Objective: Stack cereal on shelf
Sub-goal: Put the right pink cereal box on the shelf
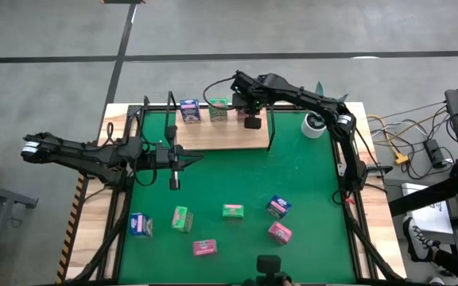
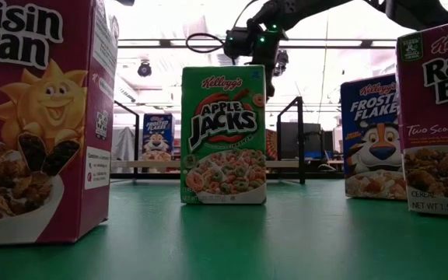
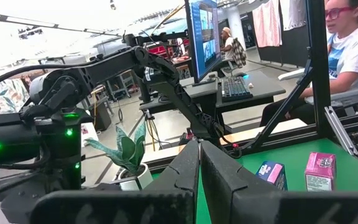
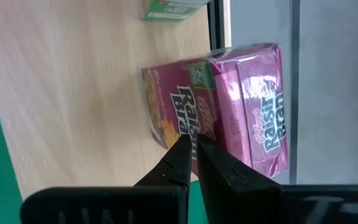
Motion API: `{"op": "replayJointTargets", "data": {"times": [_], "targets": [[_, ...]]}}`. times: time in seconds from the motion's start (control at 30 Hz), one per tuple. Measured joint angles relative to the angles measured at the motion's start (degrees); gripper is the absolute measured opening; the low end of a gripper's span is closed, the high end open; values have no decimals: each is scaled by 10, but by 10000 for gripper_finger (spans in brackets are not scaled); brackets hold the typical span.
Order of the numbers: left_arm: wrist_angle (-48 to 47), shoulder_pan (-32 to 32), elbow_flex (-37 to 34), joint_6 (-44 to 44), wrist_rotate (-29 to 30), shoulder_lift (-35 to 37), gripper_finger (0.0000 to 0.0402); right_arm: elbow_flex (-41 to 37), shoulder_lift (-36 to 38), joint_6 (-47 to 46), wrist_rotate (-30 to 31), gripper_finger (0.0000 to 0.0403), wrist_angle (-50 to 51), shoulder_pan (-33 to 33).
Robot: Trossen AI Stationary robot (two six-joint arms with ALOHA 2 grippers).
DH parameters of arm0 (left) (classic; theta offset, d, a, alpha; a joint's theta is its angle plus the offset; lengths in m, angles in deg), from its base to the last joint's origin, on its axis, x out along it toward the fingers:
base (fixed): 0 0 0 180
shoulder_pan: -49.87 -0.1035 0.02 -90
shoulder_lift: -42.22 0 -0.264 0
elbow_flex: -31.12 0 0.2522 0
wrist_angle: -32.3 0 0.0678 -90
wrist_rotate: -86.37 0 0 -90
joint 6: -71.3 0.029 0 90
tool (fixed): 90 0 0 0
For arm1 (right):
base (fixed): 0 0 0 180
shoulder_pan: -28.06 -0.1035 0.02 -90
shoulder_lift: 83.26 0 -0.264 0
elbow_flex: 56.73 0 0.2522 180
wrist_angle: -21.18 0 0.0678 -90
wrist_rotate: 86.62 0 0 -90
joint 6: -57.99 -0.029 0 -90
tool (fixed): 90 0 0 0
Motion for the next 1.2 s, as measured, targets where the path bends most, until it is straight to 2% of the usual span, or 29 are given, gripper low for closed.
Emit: {"op": "replayJointTargets", "data": {"times": [0.1,0.23,0.3,0.5,1.2], "targets": [[0,0,0,2,0,0,0,0,1,1,-11,13,8,-1],[0,0,0,4,0,0,0,18,3,-12,-91,13,0,-2],[0,0,0,8,0,0,0,28,4,-22,-108,13,-28,-3],[-2,0,0,10,0,0,0,31,5,-22,-105,12,-111,9],[-3,0,0,13,0,0,0,4,4,-25,-104,12,-115,34]]}}
